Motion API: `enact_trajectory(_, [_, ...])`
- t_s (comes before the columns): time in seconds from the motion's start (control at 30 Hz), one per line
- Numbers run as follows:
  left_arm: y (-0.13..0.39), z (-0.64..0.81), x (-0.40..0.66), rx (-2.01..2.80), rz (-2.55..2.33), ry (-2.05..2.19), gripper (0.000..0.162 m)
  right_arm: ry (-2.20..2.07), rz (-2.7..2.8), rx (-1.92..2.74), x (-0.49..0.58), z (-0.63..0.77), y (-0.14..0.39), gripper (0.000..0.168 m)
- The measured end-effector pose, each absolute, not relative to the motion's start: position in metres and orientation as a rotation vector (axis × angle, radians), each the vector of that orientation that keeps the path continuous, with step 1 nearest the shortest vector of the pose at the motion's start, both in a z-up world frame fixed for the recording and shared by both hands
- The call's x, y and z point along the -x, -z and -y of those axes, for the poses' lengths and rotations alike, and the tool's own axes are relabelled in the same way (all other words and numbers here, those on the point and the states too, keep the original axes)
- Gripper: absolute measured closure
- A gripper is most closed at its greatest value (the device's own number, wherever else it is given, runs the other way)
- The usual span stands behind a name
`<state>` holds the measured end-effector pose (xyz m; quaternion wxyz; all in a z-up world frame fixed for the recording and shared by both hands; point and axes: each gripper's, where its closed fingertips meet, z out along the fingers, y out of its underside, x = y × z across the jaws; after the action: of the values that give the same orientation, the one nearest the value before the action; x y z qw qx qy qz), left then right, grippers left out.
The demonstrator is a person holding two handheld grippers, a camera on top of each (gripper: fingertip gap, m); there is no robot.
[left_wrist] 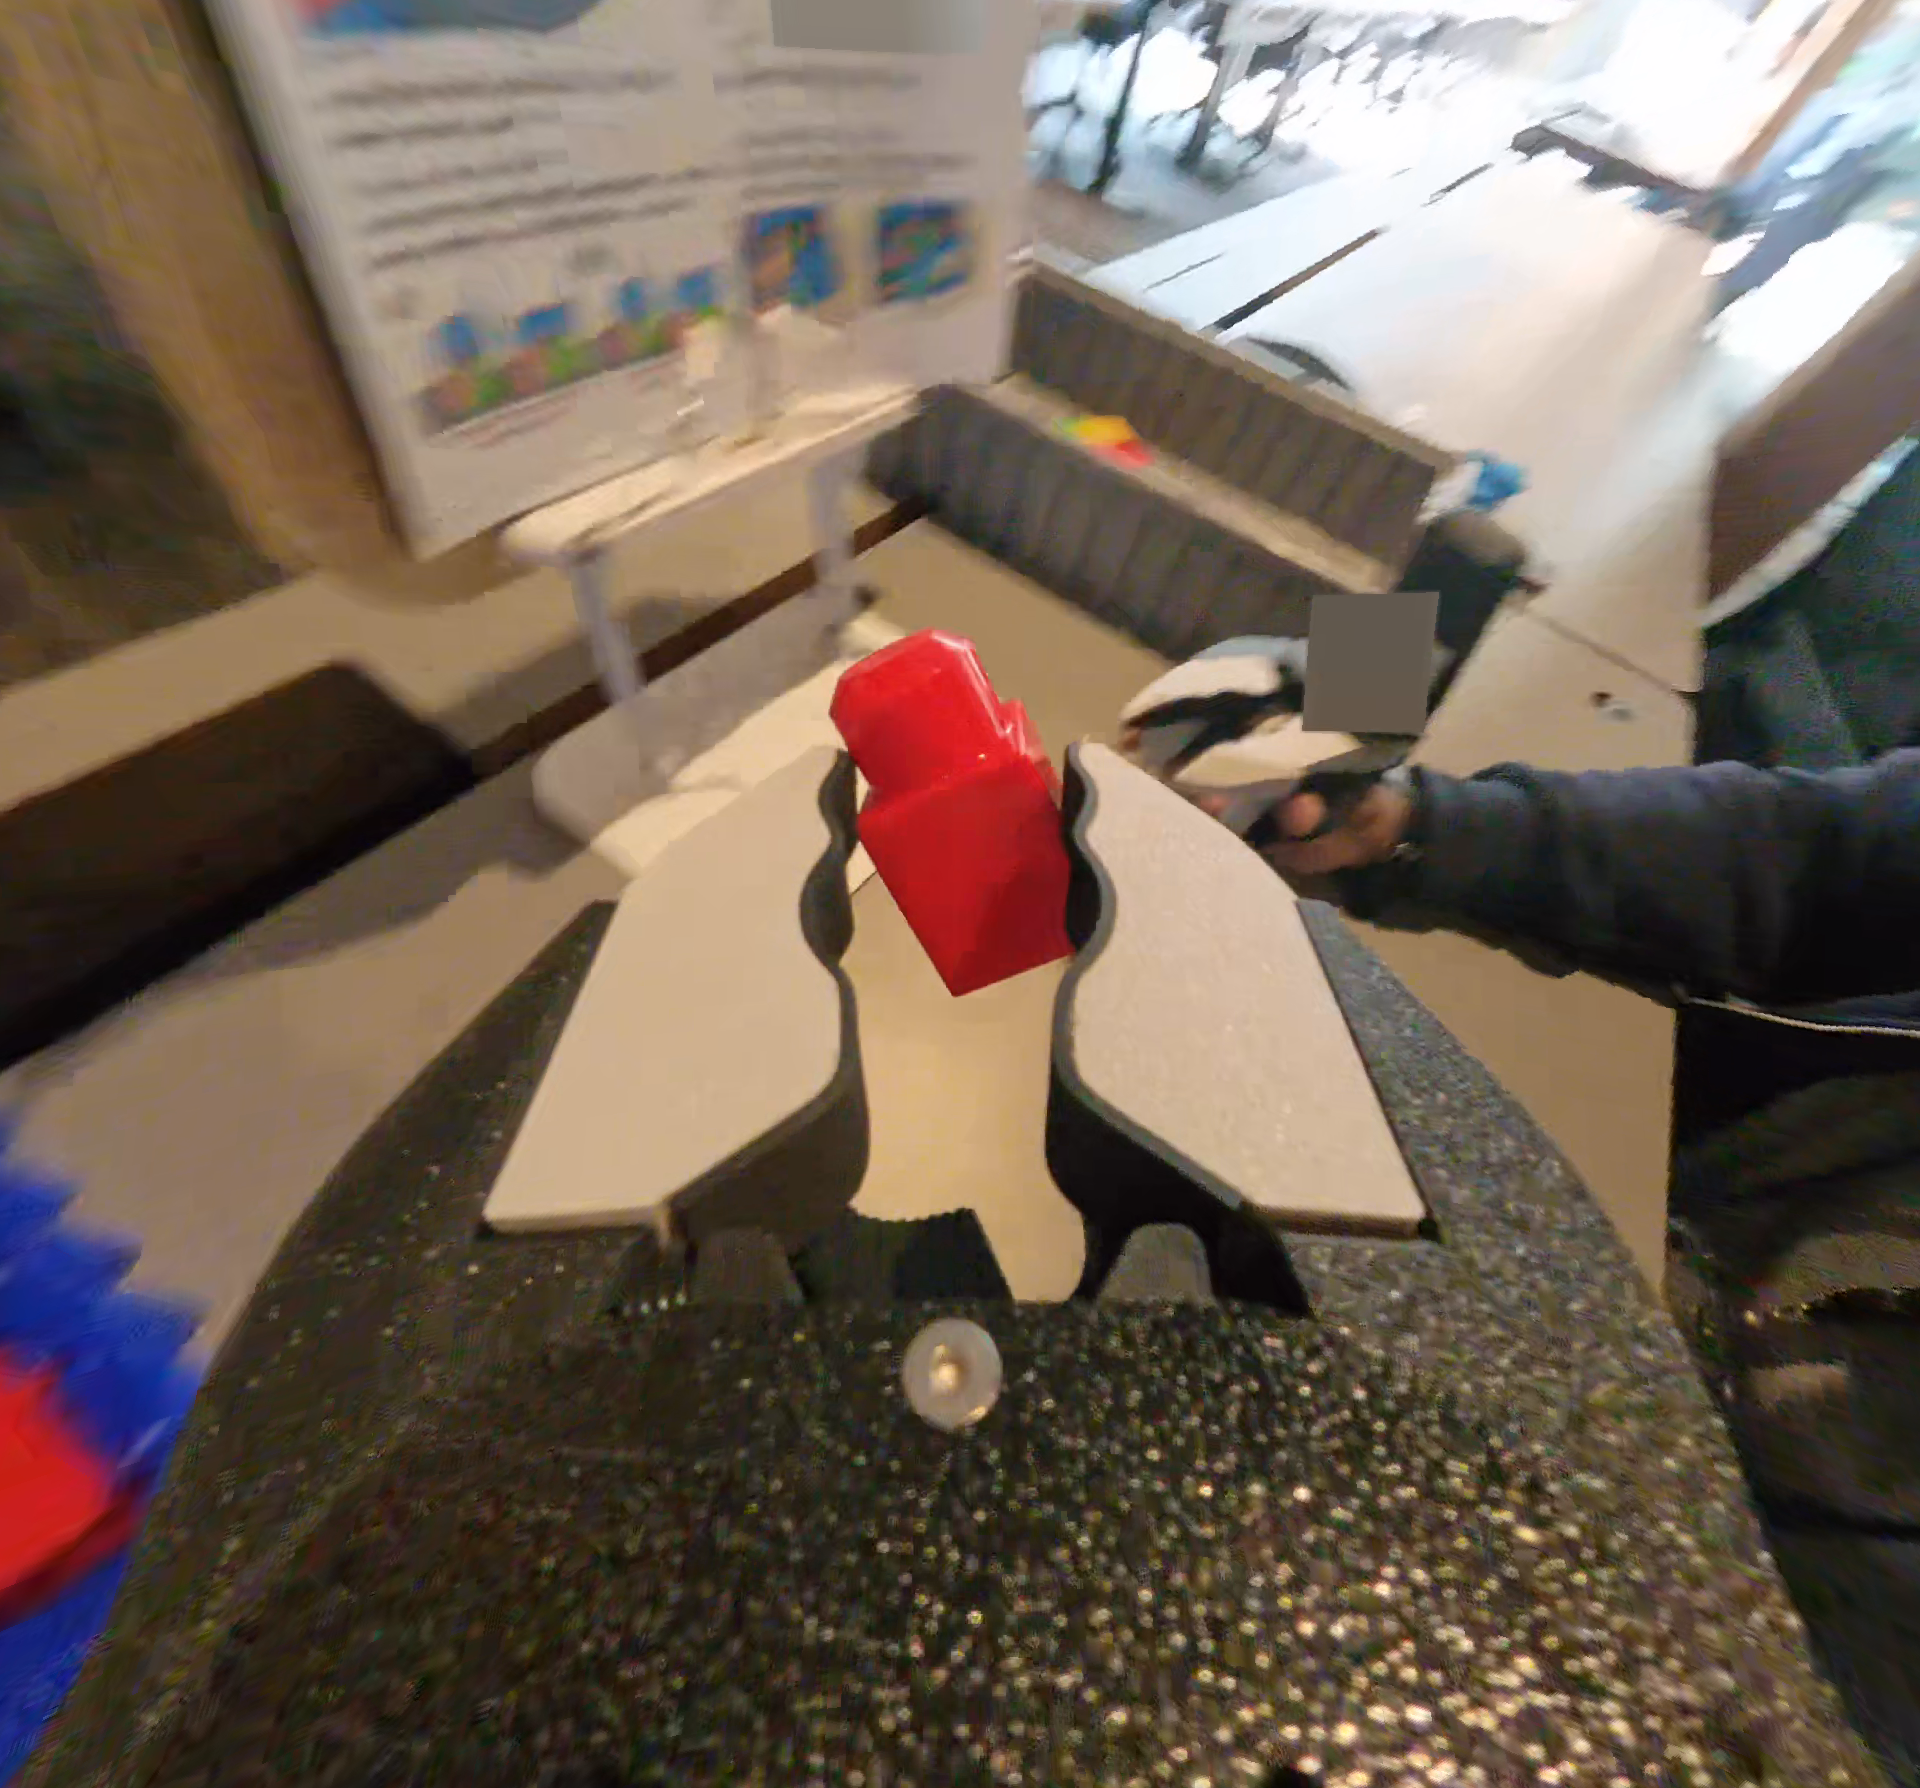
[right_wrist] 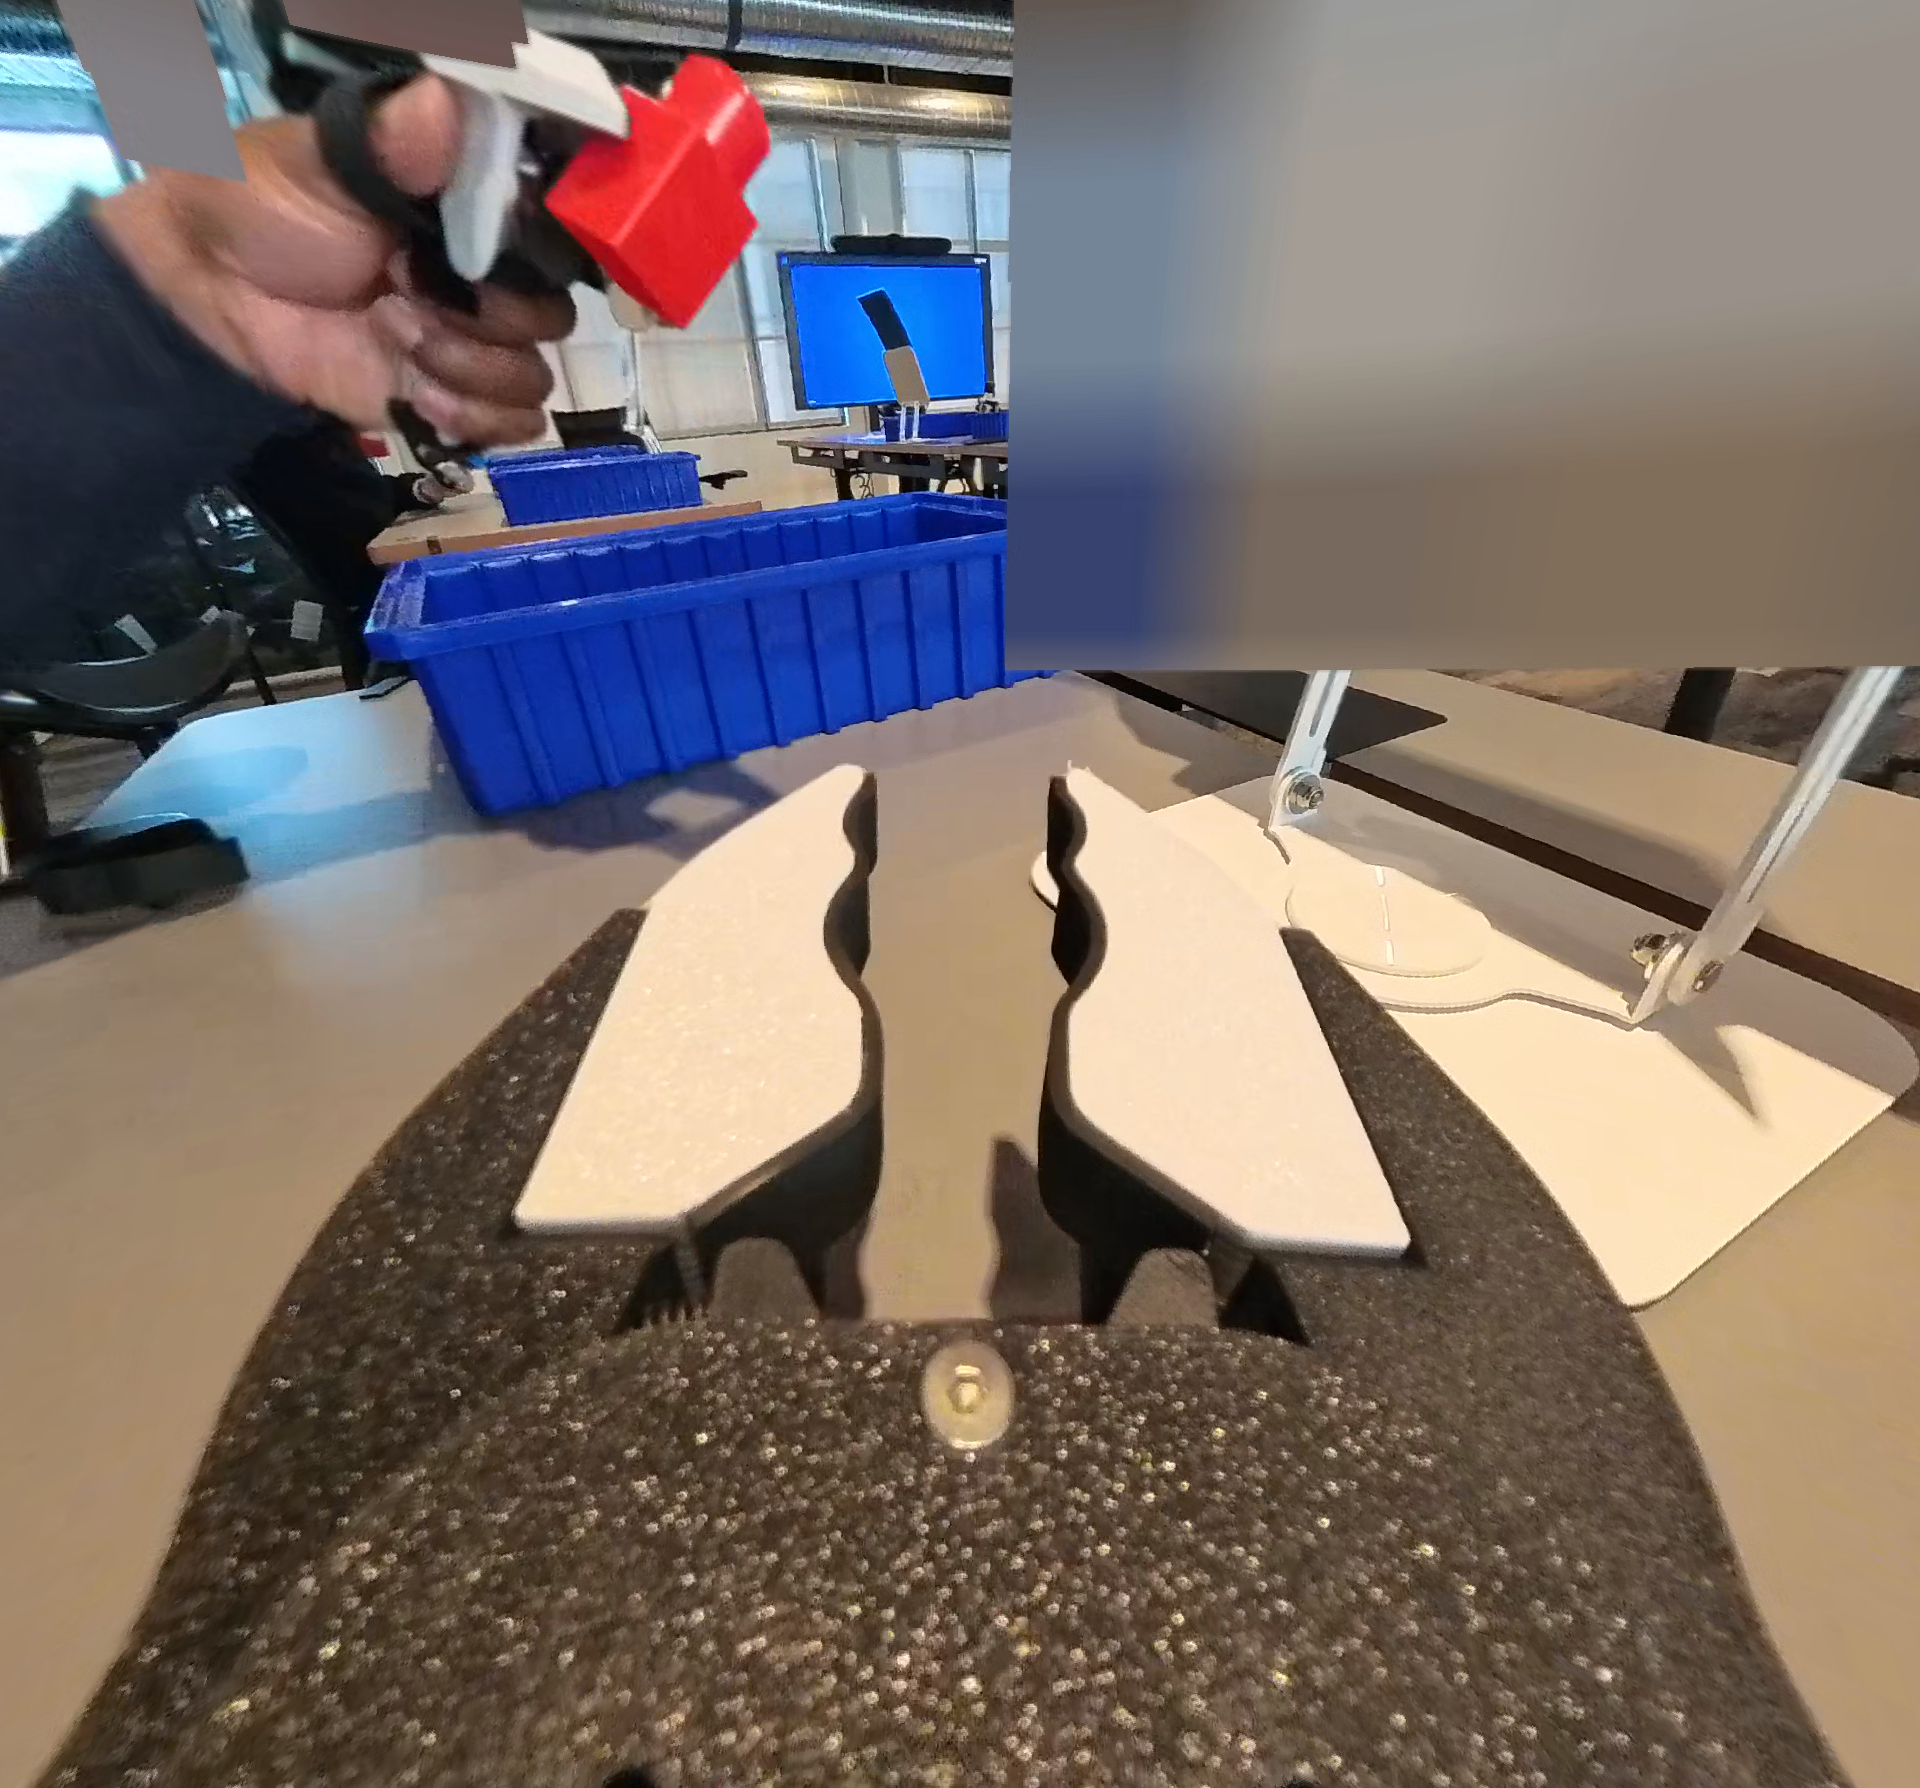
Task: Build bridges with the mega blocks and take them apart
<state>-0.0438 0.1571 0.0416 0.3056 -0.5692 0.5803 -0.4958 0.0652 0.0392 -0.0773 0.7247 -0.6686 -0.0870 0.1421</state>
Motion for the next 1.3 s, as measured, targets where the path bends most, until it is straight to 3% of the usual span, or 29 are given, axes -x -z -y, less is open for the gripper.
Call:
enact_trajectory(0.3, [0.043, -0.043, -0.027, 1.064, -1.553, 1.566, 0.125, -0.435, 0.110, 1.433, -0.077, -0.023, 0.065, 0.137])
enact_trajectory(0.5, [0.085, -0.034, -0.027, 0.974, -1.640, 1.491, 0.125, -0.548, 0.146, 1.476, -0.076, -0.024, 0.074, 0.136])
enact_trajectory(0.83, [0.106, -0.024, -0.028, 0.880, -1.758, 1.429, 0.125, -0.596, 0.268, 1.547, -0.057, -0.026, 0.084, 0.133])
enact_trajectory(1.3, [0.083, -0.024, -0.021, 0.765, -1.612, 1.557, 0.126, -0.711, 0.434, 1.599, -0.027, -0.017, 0.093, 0.127])
